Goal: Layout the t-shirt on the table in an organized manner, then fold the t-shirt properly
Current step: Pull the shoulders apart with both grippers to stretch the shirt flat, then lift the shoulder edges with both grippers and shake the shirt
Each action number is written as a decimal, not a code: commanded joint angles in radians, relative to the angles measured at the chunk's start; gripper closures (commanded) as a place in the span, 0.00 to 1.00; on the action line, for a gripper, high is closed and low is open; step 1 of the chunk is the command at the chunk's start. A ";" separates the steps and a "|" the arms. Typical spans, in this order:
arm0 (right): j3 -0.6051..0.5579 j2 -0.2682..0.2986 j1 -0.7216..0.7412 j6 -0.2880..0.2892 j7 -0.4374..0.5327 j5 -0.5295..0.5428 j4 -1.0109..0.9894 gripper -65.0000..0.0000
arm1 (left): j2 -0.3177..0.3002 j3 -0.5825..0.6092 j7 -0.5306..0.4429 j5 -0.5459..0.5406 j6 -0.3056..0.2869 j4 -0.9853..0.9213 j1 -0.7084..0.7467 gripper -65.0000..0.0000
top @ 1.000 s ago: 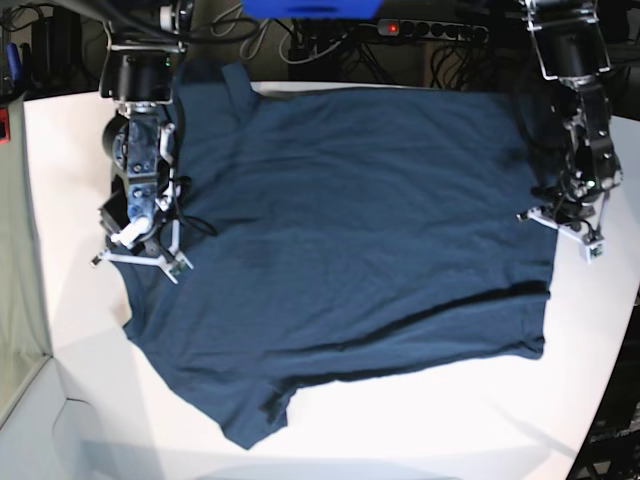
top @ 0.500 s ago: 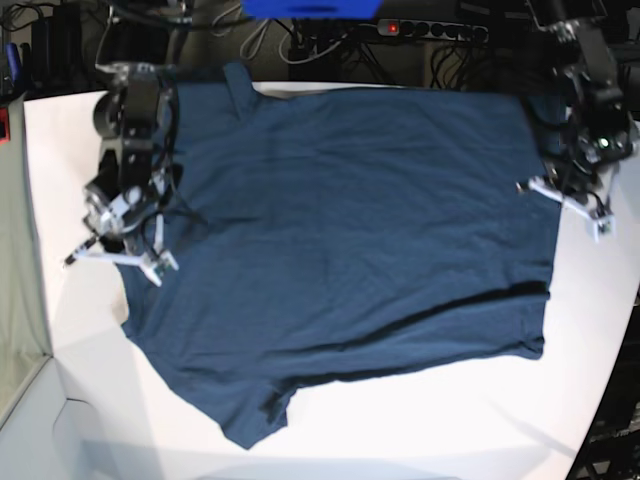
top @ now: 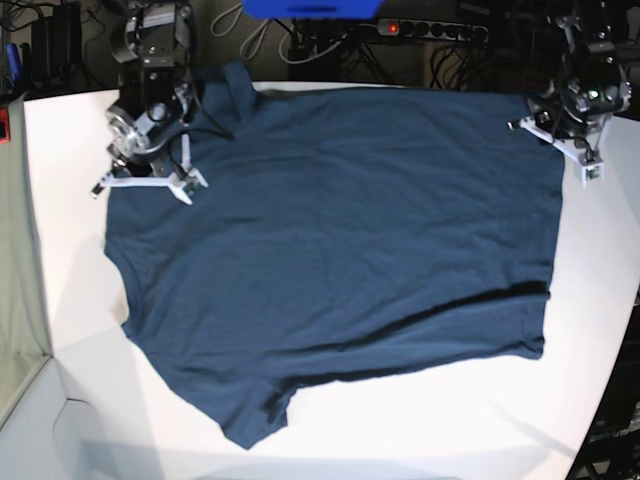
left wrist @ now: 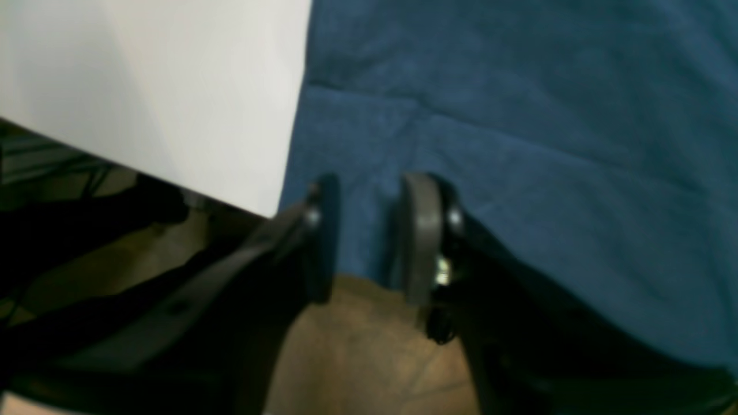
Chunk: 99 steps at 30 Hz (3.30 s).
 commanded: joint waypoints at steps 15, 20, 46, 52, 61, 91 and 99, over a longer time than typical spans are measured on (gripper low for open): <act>0.004 -0.001 0.004 -0.001 -0.004 -0.011 0.015 1.00 | -0.092 0.074 -0.202 0.001 0.004 -0.427 -0.157 0.70; 0.009 -0.001 0.004 -0.001 -0.004 -0.011 0.015 1.00 | -0.085 0.074 -0.170 0.001 0.004 -0.364 -0.157 0.70; 0.116 0.004 0.073 -0.001 0.074 0.054 -0.191 1.00 | -0.111 -0.005 -0.181 0.007 0.004 -0.204 -0.034 0.70; 0.144 0.005 0.079 -0.001 0.100 0.048 -0.198 1.00 | -0.115 -0.005 -0.170 0.001 0.004 -0.249 -0.097 0.70; 0.193 0.008 0.038 -0.001 0.091 0.048 0.061 1.00 | -0.112 -0.014 -0.104 -0.001 0.004 -0.036 -0.027 0.70; 0.213 -0.105 -0.174 -0.001 0.100 0.075 0.098 0.61 | -0.045 -0.266 -0.054 0.068 -0.256 0.119 0.136 0.66; 0.236 -0.102 -0.177 -0.001 0.102 0.080 0.096 0.52 | -0.077 -0.284 -0.057 0.013 -0.260 -0.045 0.082 0.54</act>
